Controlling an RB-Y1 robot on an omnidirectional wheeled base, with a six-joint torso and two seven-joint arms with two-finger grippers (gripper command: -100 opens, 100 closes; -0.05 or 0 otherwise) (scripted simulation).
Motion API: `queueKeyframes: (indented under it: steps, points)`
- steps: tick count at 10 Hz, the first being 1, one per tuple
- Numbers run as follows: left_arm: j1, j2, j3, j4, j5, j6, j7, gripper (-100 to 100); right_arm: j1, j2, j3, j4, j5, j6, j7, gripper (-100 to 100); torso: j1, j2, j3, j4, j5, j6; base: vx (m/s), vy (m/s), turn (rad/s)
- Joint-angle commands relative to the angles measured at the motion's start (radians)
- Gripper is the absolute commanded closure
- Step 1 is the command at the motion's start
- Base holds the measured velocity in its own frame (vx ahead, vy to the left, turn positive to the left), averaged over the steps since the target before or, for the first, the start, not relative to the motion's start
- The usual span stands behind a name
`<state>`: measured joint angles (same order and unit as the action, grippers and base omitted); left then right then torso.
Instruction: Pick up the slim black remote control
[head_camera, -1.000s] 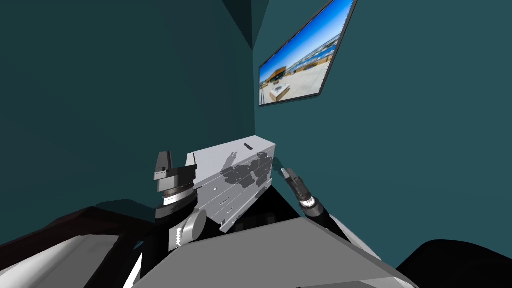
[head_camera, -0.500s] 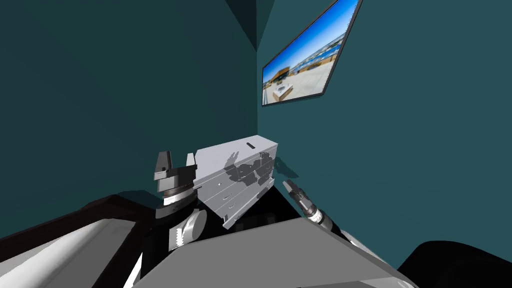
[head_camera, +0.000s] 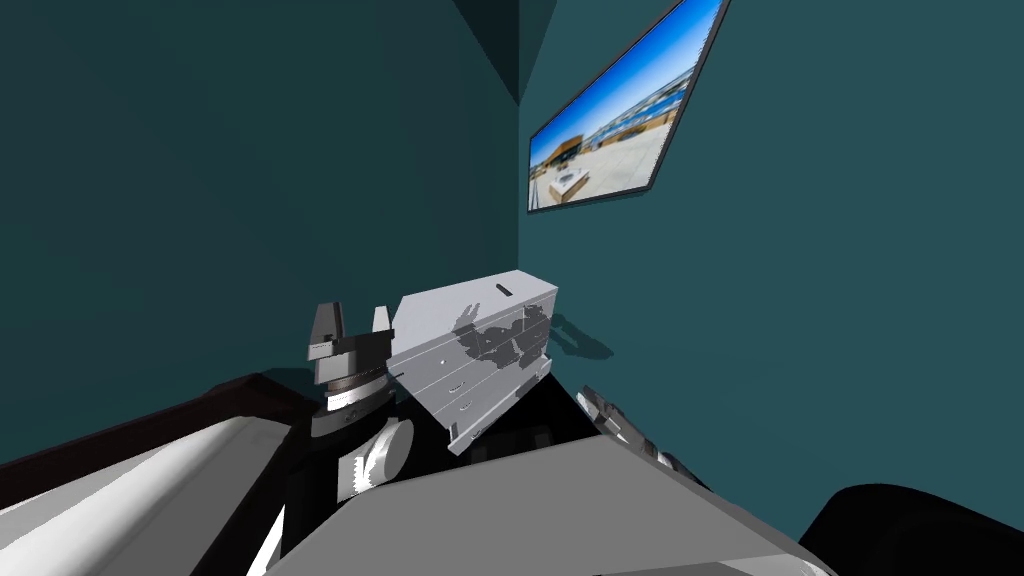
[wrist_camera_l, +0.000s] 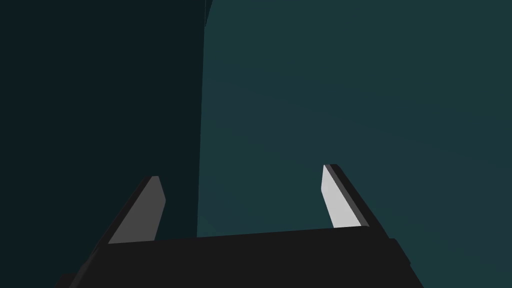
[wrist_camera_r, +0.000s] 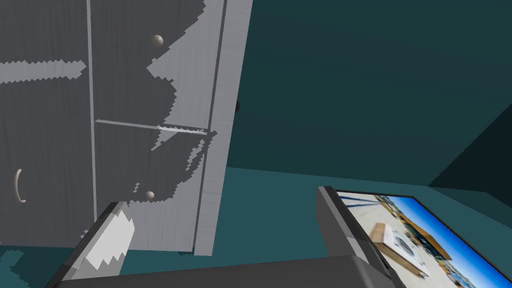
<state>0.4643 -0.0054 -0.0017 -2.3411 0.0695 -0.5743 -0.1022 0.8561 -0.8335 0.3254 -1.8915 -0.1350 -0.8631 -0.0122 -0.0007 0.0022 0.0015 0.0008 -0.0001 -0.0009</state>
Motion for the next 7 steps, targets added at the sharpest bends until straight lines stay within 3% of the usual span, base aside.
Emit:
queueKeyframes:
  steps: [1,4,7]
  points:
    - [0.000,0.000,0.000,0.000,0.000,0.000,0.000,0,-0.006,-0.023,0.011,0.028,0.003,-0.008,-0.006,-100,0.000,0.000,0.000,0.000,0.000,0.000,-0.016,-0.006,0.006]
    - [0.000,0.000,0.000,0.000,0.000,0.000,0.000,0,0.063,-0.132,0.065,0.112,-0.018,-0.050,-0.080,-100,0.000,-0.001,0.000,0.000,0.000,0.000,-0.027,-0.014,0.112]
    - [0.000,0.000,0.000,0.000,0.000,0.000,0.000,0,0.097,-0.232,0.091,0.197,-0.030,-0.072,-0.119,-100,0.000,0.000,0.000,0.000,0.000,0.000,-0.033,-0.016,0.131]
